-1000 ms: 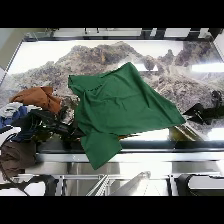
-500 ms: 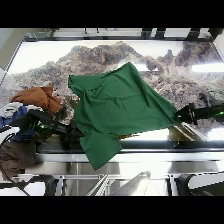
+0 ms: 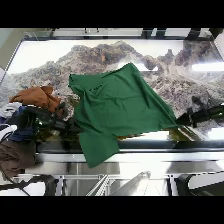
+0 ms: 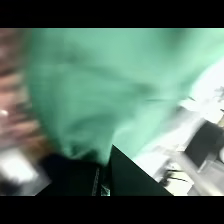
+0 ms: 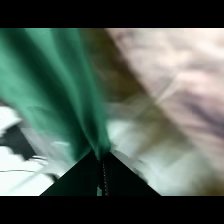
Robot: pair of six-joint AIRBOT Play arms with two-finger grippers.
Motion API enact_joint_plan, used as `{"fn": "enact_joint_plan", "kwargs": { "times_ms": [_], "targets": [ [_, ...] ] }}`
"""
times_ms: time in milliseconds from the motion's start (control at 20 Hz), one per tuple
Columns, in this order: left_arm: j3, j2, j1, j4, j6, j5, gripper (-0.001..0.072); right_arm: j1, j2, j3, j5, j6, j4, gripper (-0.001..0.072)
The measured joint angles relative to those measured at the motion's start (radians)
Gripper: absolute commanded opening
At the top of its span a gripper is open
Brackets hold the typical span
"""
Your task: Fold the shirts.
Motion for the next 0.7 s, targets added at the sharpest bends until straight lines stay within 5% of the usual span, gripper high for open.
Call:
{"fn": "enact_joint_plan", "kwargs": {
  "times_ms": [250,400,700],
  "targets": [
    [0.313,0.282,0.003,-0.197,0.095,0.188,0.0031,-0.019,0.415,0.004,0.108,-0.155,0.556,0.0018],
    [0.612,0.523,0.055,-0.263,0.114,0.187,0.0031,-0.096,0.768,0.022,0.016,-0.228,0.864,0.0017],
    [1.153,0.785,0.379,-0.129,0.076,0.078,0.0031,-0.186,1.165,0.207,-0.328,-0.364,1.052,0.0017]
  ]
}}
